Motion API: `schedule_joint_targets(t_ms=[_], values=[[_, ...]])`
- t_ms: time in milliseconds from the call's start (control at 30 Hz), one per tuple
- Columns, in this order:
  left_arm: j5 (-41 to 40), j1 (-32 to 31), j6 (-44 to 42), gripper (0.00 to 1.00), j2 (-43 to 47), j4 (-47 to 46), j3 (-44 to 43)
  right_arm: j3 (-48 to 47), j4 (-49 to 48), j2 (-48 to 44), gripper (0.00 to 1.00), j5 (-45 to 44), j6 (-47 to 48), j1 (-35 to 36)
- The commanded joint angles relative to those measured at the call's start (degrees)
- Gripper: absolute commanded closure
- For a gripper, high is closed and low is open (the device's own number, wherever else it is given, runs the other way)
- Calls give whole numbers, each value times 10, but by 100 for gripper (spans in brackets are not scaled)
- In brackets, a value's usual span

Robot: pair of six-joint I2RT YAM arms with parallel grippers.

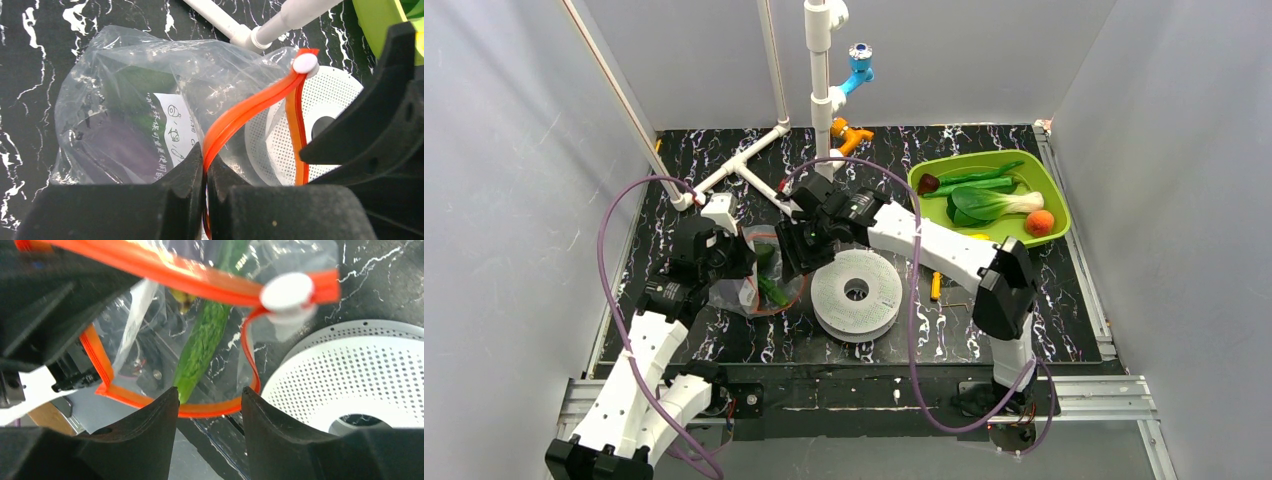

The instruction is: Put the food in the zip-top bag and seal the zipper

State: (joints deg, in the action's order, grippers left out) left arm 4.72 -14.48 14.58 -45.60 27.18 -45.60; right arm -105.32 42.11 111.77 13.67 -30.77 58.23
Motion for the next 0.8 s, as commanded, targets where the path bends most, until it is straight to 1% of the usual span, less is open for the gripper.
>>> schedule_joint_targets(t_ms=[0,67,233,333,433,500,567,667,767], values=[[-56,-3,0,100,27,5,-1,40,-61,-76,45,2,42,-5],[-69,-3,1,100,25,5,-2,51,-61,-90,45,-6,44,-5],[-62,-2,4,100,14,11,-4,86,-77,-123,44,-32,44,-5],[-59,-2,12,100,1,24,-14,85,-67,-118,43,-16,38,-5],[-54,-2,18,100,-14,46,-38,89,-79,-112,39,6,22,0],[-51,-3,20,100,-17,51,-46,92,-87,-102,36,3,6,2],[-50,-2,28,100,-17,58,-50,89,-85,-80,35,-12,-4,5],[-47,-2,43,100,-16,70,-54,63,-67,-45,37,-8,-8,7],[-16,-3,56,100,-18,78,-65,32,-76,-22,40,4,-6,13]])
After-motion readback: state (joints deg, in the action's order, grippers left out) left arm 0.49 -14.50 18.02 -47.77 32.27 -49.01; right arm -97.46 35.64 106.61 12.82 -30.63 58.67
